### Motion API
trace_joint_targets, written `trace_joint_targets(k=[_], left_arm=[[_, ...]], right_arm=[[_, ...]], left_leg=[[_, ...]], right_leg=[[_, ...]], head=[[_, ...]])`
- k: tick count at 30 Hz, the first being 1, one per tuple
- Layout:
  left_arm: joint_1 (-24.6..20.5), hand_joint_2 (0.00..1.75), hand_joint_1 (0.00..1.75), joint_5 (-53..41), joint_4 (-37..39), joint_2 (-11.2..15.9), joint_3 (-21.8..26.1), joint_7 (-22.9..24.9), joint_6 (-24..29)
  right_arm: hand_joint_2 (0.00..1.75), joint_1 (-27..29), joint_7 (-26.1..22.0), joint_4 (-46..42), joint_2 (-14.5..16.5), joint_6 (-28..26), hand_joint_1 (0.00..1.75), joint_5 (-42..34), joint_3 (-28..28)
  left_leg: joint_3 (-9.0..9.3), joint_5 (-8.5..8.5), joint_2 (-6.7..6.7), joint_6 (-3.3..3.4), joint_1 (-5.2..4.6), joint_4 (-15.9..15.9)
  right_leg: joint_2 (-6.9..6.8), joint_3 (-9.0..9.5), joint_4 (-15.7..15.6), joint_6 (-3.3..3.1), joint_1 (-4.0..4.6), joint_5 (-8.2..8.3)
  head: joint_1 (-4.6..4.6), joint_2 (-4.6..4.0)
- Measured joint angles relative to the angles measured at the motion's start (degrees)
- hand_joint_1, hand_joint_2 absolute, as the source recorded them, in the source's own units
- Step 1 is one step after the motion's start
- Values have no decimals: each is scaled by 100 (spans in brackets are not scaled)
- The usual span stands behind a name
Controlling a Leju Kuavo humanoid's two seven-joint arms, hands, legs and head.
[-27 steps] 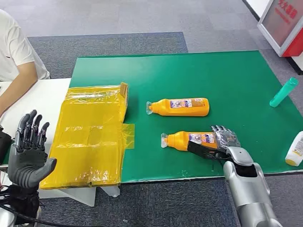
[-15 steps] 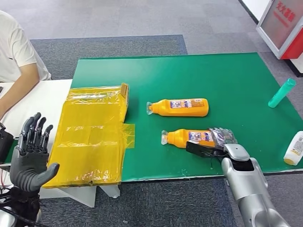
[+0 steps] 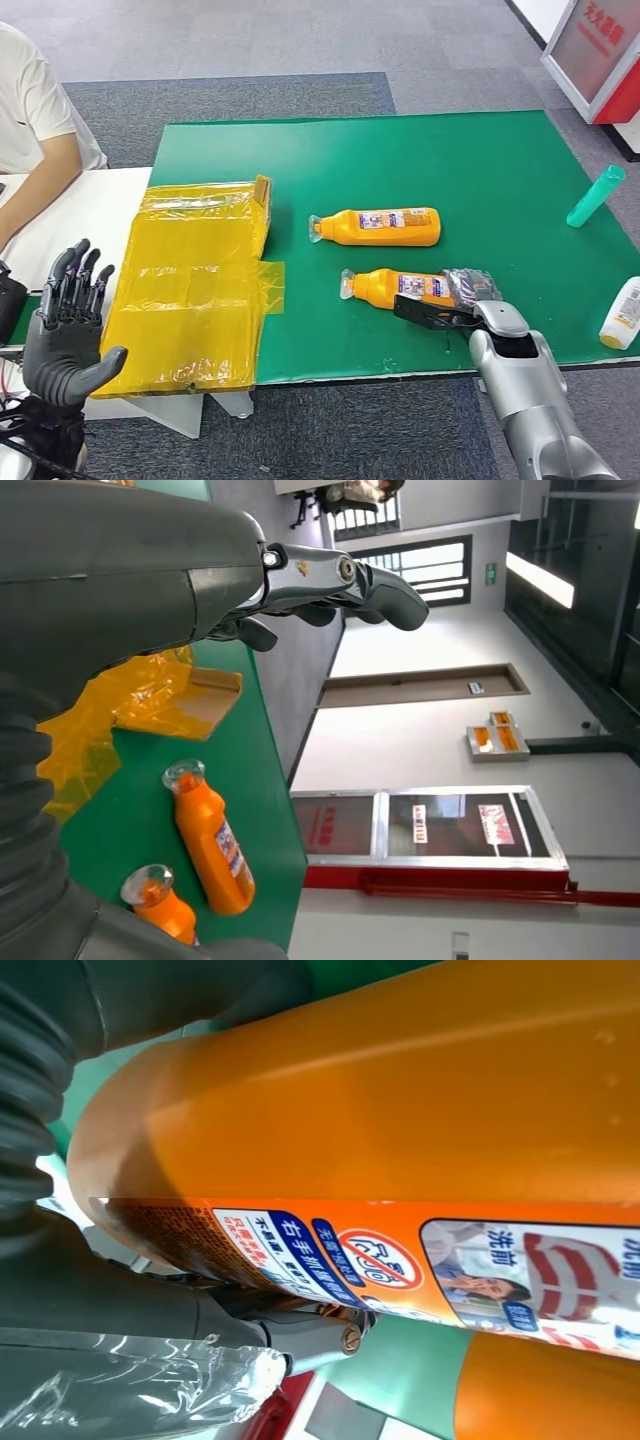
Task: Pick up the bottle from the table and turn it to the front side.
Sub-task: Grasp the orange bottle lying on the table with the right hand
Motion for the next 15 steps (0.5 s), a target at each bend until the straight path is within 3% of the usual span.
trace_joint_targets(k=[15], left_arm=[[1, 175, 0, 0, 0, 0, -2, 8, 8]], right_arm=[[175, 17, -97, 8, -3, -68, 175, -275, 9]], left_leg=[[-1, 0, 0, 0, 0, 0]], right_leg=[[0, -2, 0, 0, 0, -1]], head=[[0, 0]])
